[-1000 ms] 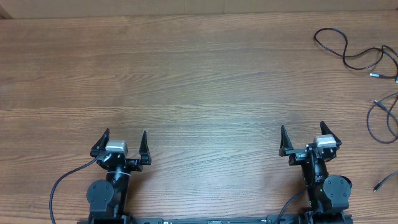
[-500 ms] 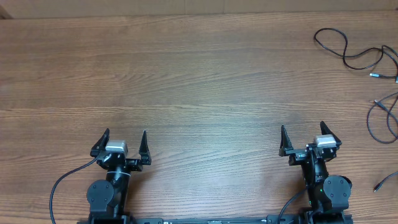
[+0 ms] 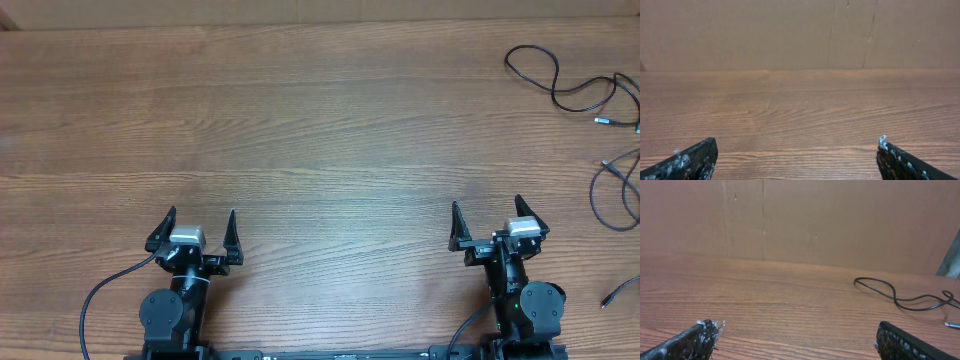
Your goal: Untangle cables
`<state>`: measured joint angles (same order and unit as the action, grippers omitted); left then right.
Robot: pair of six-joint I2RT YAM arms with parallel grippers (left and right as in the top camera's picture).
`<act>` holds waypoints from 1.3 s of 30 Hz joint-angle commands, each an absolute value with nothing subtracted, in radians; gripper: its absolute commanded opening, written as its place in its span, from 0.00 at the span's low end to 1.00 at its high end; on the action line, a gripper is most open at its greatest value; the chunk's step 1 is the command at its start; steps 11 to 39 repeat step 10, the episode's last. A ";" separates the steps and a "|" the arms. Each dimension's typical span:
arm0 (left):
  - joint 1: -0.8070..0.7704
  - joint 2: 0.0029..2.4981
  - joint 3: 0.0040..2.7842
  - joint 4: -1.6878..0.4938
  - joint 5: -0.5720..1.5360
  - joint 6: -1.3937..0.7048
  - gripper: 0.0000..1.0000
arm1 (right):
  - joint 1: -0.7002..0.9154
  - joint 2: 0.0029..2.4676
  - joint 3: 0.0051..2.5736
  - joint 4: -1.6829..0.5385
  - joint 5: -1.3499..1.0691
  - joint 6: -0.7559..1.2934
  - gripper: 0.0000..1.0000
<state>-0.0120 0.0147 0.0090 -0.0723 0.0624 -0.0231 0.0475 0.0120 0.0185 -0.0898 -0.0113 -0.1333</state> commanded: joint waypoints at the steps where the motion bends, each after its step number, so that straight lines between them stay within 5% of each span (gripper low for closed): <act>1: -0.007 0.004 0.005 -0.075 0.052 -0.022 1.00 | 0.046 0.003 0.008 -0.084 -0.010 -0.139 1.00; 39: -0.007 0.004 0.005 -0.075 0.052 -0.022 1.00 | 0.046 0.003 0.008 -0.084 -0.009 -0.139 1.00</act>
